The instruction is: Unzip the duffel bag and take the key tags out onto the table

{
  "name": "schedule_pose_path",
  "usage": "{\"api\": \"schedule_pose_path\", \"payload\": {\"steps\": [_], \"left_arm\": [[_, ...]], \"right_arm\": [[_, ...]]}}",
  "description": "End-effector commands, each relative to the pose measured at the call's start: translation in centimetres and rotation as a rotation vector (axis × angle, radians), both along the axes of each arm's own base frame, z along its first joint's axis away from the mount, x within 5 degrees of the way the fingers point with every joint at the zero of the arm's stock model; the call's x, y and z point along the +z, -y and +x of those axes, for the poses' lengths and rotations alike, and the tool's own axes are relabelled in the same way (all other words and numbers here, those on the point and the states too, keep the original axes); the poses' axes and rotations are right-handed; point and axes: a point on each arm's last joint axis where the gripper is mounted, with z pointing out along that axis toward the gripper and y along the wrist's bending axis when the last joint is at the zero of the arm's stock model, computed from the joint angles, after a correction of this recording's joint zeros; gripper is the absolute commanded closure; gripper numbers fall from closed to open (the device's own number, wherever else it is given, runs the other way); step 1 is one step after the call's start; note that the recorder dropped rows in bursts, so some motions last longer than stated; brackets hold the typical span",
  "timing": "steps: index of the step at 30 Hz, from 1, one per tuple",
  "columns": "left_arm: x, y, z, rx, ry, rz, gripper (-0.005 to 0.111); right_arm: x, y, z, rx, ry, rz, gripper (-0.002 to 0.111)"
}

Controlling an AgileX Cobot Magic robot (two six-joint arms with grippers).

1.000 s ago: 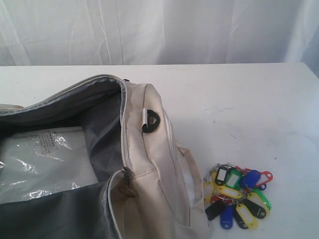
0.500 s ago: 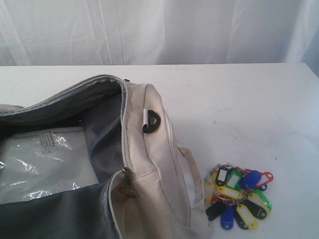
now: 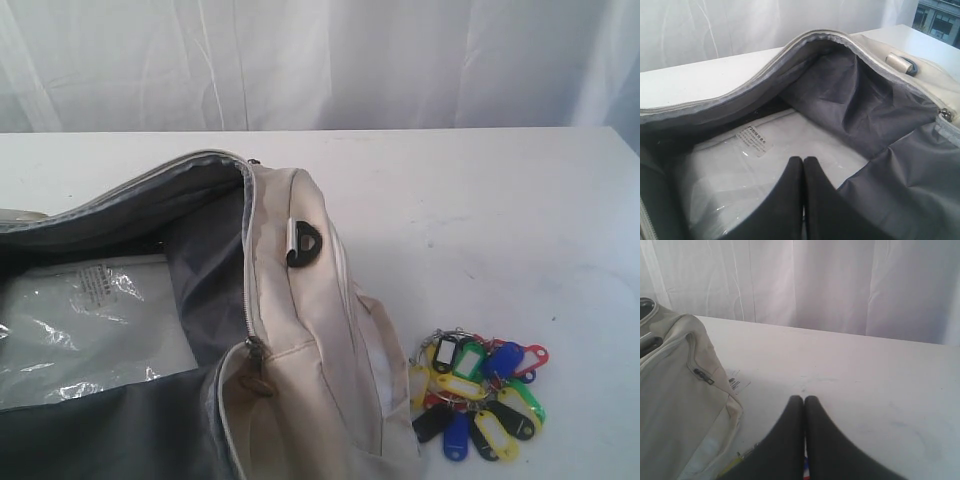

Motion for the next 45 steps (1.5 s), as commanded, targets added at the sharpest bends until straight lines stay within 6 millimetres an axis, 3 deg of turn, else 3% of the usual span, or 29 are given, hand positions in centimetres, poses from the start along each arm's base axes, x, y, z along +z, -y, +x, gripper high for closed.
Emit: {"api": "schedule_pose_path", "payload": {"steps": [1,5,8,13,18,20,22,31,38,45], "left_arm": [[-0.1,0.0,-0.1,-0.005,-0.004,-0.017,0.107],[-0.4,-0.1,-0.1,0.038,-0.015,0.028,0.107],[-1.7,-0.4,0.0,0.15,-0.093,0.073,0.107],[-3.4,-0.1,1.7,0.305,0.046,0.007,0.107],[-7.1,0.1,3.1,0.366,0.129,-0.054,0.107],[-7.9,-0.1,3.2,0.408,0.112,-0.064,0.107],[-9.1,-0.4,3.0,0.458,-0.016,-0.024,0.107],[-10.1,-1.0,2.6,0.526,-0.114,0.105,0.107],[-10.1,-1.0,2.7,0.521,-0.112,0.099,0.107],[-10.1,-0.3,2.7,0.425,-0.089,0.153,0.107]], "right_arm": [[-0.1,0.1,0.0,-0.013,0.01,-0.013,0.108],[-0.1,0.1,0.0,-0.013,0.01,-0.013,0.108],[-0.1,0.1,0.0,-0.013,0.01,-0.013,0.108],[-0.1,0.1,0.0,-0.013,0.01,-0.013,0.108],[-0.1,0.1,0.0,-0.013,0.01,-0.013,0.108],[-0.1,0.1,0.0,-0.013,0.01,-0.013,0.108],[-0.1,0.1,0.0,-0.013,0.01,-0.013,0.108],[-0.1,0.1,0.0,-0.013,0.01,-0.013,0.108],[-0.1,0.1,0.0,-0.013,0.01,-0.013,0.108],[-0.1,0.1,0.0,-0.013,0.01,-0.013,0.108]]}}
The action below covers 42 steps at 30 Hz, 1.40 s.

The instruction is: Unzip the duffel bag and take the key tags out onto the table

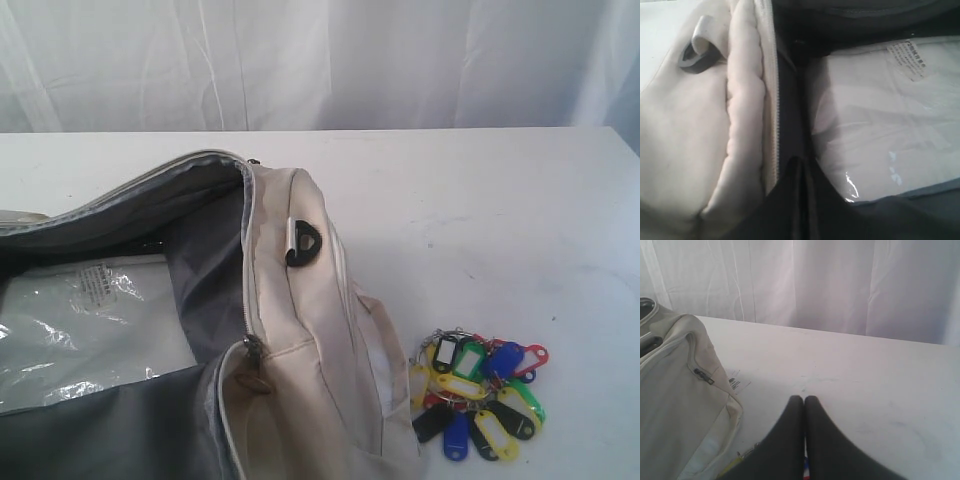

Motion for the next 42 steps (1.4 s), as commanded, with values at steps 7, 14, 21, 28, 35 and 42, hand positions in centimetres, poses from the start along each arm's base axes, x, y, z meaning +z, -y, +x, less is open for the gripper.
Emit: {"api": "schedule_pose_path", "payload": {"steps": [7,14,21,28,35,42], "left_arm": [[-0.1,0.5,0.0,-0.092,0.002,0.086,0.107],[-0.1,0.5,0.0,-0.093,0.005,0.09,0.107],[-0.1,0.5,0.0,-0.094,0.003,0.09,0.107],[-0.1,0.5,0.0,-0.094,0.003,0.09,0.107],[-0.1,0.5,0.0,-0.094,0.003,0.09,0.107],[-0.1,0.5,0.0,-0.094,0.003,0.09,0.107]], "right_arm": [[-0.1,0.1,0.0,-0.013,0.011,-0.012,0.108],[-0.1,0.1,0.0,-0.013,0.011,-0.012,0.108],[-0.1,0.1,0.0,-0.013,0.011,-0.012,0.108],[-0.1,0.1,0.0,-0.013,0.011,-0.012,0.108],[-0.1,0.1,0.0,-0.013,0.011,-0.012,0.108],[-1.2,0.0,0.5,-0.131,0.012,0.042,0.108]]}}
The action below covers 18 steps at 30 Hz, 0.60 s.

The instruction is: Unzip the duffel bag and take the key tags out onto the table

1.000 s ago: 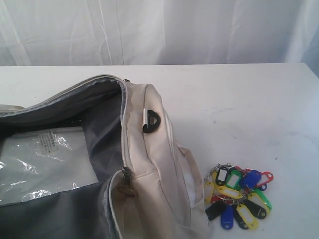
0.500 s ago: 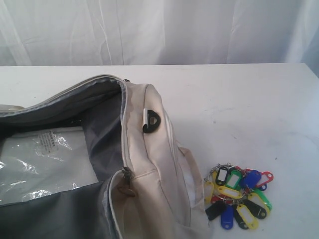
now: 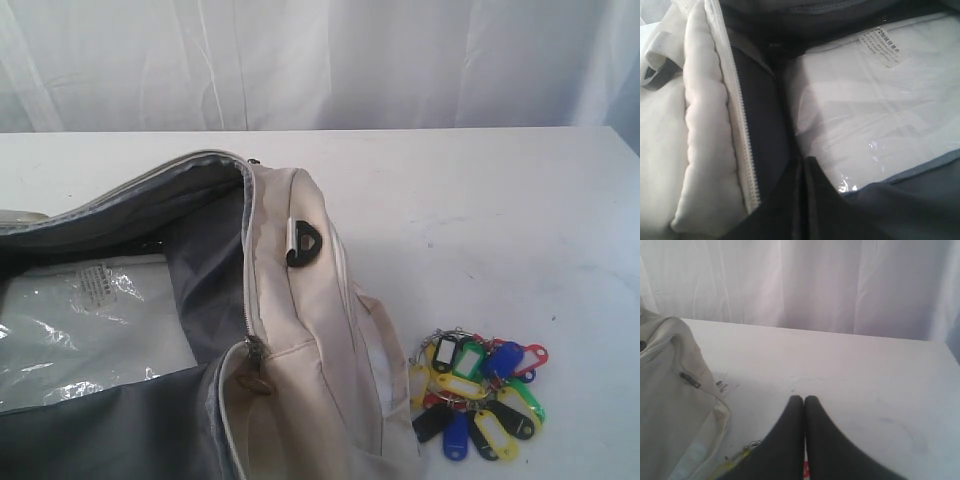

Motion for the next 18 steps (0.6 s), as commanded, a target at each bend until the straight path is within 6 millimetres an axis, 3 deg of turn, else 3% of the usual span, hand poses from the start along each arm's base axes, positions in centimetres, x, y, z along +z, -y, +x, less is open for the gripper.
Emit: {"api": "schedule_pose_path", "payload": {"steps": [1,6,18], "left_arm": [[-0.1,0.0,0.0,0.002,-0.002,-0.011,0.107],[-0.1,0.0,0.0,0.002,-0.002,-0.011,0.107],[-0.1,0.0,0.0,0.002,-0.002,-0.011,0.107]], "right_arm": [[-2.0,-0.3,0.9,-0.125,0.028,0.068,0.108],[-6.2,-0.4,2.2,-0.255,0.04,0.233,0.108],[-8.0,0.0,2.0,-0.318,-0.134,0.133,0.108]]}}
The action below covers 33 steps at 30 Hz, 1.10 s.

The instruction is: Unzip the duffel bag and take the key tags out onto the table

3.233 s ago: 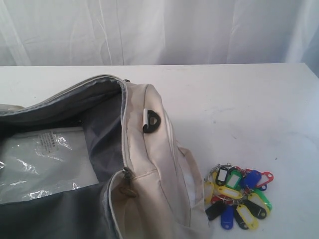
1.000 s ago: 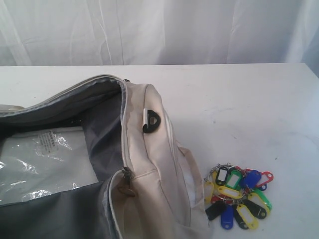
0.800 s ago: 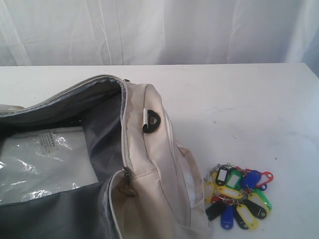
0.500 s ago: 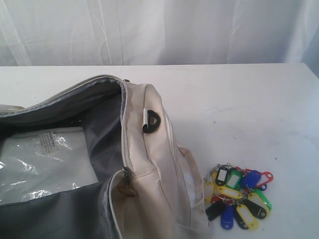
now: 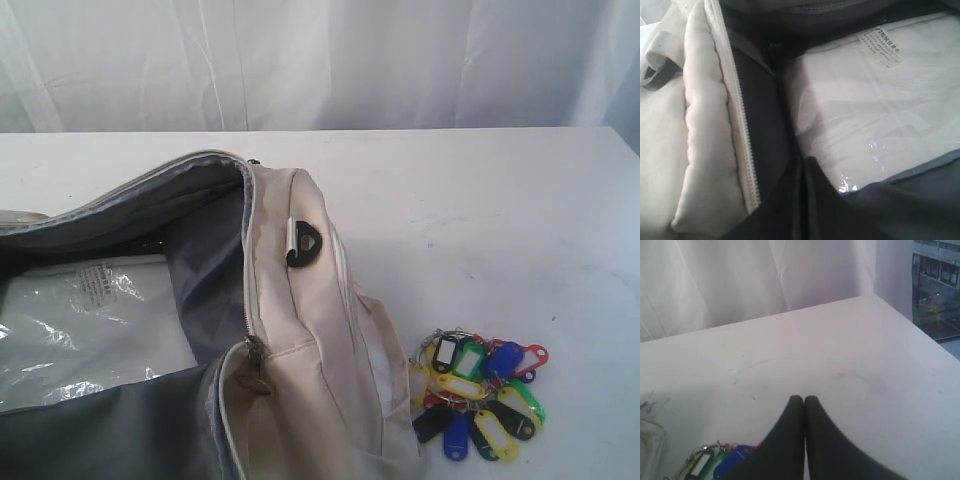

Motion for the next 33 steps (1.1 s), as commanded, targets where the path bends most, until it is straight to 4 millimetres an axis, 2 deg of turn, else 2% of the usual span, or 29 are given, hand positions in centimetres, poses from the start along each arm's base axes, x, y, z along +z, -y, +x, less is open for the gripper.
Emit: {"api": "schedule_pose_path", "payload": {"steps": [1,14,23,33], "left_arm": [[-0.1,0.03,-0.03,0.002,-0.002,-0.011,0.107],[-0.1,0.03,-0.03,0.002,-0.002,-0.011,0.107],[-0.1,0.03,-0.03,0.002,-0.002,-0.011,0.107],[-0.1,0.03,-0.03,0.002,-0.002,-0.011,0.107]], "right_arm": [[-0.83,0.09,-0.15,-0.006,-0.076,-0.024,0.108],[-0.83,-0.01,-0.16,0.0,-0.078,-0.003,0.108],[-0.85,-0.03,-0.17,0.031,-0.067,-0.137,0.108],[-0.89,-0.02,-0.18,0.031,-0.072,-0.136,0.108]]}}
